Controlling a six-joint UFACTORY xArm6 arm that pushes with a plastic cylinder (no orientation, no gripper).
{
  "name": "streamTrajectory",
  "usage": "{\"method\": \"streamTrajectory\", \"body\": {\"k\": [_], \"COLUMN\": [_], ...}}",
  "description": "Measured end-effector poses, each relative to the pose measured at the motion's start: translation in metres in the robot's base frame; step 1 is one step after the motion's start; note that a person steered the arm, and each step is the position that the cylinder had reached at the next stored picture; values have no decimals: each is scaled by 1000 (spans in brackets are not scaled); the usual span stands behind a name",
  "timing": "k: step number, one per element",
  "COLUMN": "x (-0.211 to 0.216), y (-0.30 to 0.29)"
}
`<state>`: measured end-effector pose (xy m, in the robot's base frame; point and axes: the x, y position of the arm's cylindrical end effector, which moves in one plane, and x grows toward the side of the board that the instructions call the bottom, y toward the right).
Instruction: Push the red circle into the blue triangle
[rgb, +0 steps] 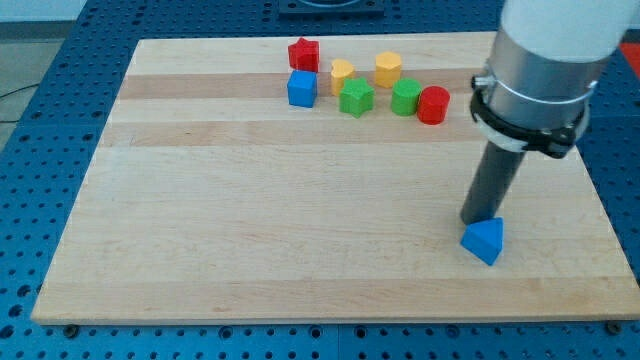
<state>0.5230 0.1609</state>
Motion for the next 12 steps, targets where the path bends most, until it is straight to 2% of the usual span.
{"method": "streamTrajectory", "body": {"k": [1,3,4,6,10,11,12], "x": [-9,-150,-183,-182,-88,-81,-68], "y": [4,21,14,-57,-94,-142,-141]}}
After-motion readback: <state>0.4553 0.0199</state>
